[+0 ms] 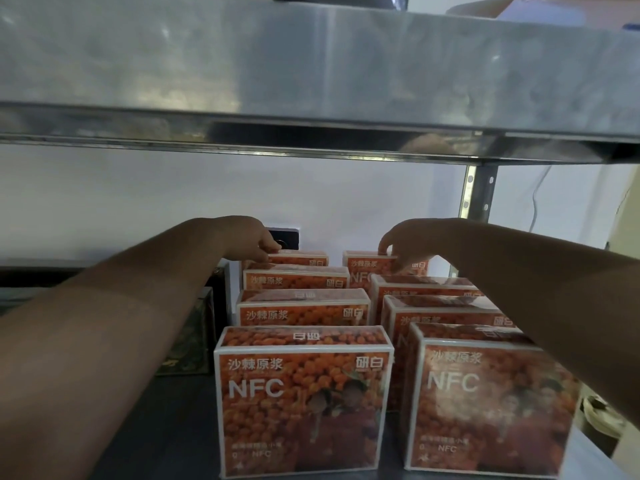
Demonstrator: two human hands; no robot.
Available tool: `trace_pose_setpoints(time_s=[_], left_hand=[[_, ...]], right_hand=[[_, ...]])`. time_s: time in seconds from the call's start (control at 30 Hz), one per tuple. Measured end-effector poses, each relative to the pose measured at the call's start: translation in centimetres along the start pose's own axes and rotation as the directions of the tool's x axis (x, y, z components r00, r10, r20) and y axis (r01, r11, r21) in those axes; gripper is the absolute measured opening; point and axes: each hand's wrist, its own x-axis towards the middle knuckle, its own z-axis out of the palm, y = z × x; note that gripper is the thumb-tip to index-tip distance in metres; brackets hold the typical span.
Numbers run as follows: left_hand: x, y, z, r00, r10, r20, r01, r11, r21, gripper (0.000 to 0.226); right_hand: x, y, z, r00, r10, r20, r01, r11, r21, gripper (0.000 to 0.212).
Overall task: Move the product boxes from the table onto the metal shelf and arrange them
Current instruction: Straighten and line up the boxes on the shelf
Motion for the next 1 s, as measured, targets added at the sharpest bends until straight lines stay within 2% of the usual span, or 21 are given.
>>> trace_pose_setpoints(time_s=[0.3,0.73,0.83,0.93,1.0], left_hand=[[-0.2,0.0,0.1,1.000,0.004,-0.014,-0.005,1.000,-0.026,0.037],[-0.1,0.3,0.5,0.999,-0.011,-0.043,0.011,1.000,-0.004,0.036],[0.0,0.2,0.6,0.999,-0.011,-0.033,0.011,1.000,0.001,0.030],[-0.1,-0.4,0.6,0.997,-0.051,-0.058,0.045,0.994,-0.095,0.037],[-0.3,-1.0,0.5,0.990,-0.082,-0.116,0.060,0.982,-0.179,0.042]], right_hand=[[0.3,-0.6,0.1,1.000,0.007,-0.022,-0.008,1.000,-0.027,0.049],[-0.4,-1.0,-0.3,0.999,0.022,0.026,-0.021,1.000,-0.005,0.051],[-0.6,-1.1,-0.5,0.998,0.036,0.050,-0.037,0.999,0.026,0.055],[-1.2,-1.1,-1.1,0.997,0.056,0.055,-0.062,0.992,0.107,0.064],[-1.9,-1.2,-1.8,0.997,0.061,0.049,-0.068,0.987,0.147,0.062]])
